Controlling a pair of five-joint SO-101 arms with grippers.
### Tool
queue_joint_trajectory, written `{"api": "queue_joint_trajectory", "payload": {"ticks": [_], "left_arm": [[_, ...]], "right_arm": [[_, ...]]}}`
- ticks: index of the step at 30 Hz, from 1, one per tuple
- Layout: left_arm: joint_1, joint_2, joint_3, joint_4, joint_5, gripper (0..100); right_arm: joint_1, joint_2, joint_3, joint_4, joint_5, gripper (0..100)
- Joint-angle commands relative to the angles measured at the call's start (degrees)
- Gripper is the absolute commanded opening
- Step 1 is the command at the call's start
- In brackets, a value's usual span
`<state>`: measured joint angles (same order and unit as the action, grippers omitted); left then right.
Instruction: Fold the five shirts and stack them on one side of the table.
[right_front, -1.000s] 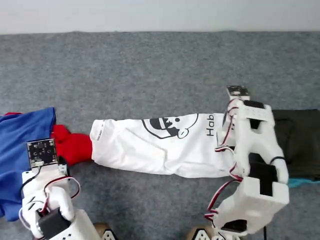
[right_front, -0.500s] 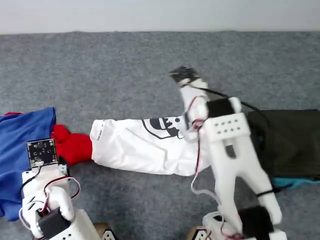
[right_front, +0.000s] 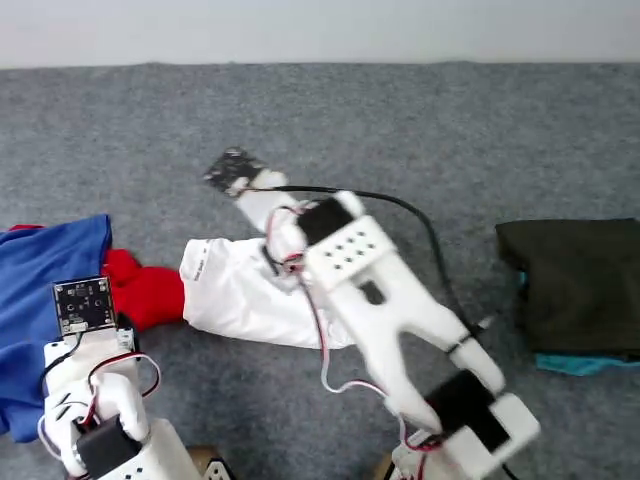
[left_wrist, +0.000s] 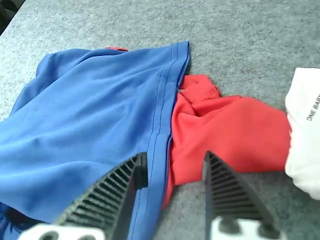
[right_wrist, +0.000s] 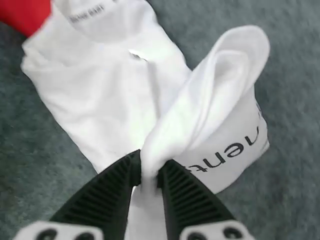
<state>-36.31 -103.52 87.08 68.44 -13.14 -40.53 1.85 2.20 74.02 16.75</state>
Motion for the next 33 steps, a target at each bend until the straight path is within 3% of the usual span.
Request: {"api": "queue_joint_trajectory", "payload": {"ticks": [1,8,14,16,20,23,28,33], "left_arm": [[0.3,-0.6,-2.1,-0.6,-0.4,19],[0.3,-0.6,-2.1,-0.6,-0.4,19],[0.4,-0.6,-2.1,-0.6,-0.4,19],[0.4,-0.6,-2.1,-0.6,-0.4,19],[0.4,-0.6,-2.1,-0.6,-0.4,19],[0.5,-0.7,-2.0,-0.6,-0.4,19],[0.5,-0.7,-2.0,-0.6,-0.4,19],[0.4,-0.7,-2.0,-0.6,-0.4,19]], "right_arm": [[-3.2,5.1,-10.7,2.3,0.3,1.0],[-7.3,17.4,-25.8,7.3,0.3,1.7],[-10.4,25.1,-38.0,14.4,-0.8,24.3],[-10.6,26.4,-42.5,17.4,-2.3,26.6],[-7.5,27.6,-49.5,25.6,-1.2,17.6],[-3.8,27.2,-50.5,29.1,0.5,0.9],[0.9,23.0,-41.4,29.0,2.3,0.9],[-1.4,20.4,-29.6,28.6,3.1,0.9]]}}
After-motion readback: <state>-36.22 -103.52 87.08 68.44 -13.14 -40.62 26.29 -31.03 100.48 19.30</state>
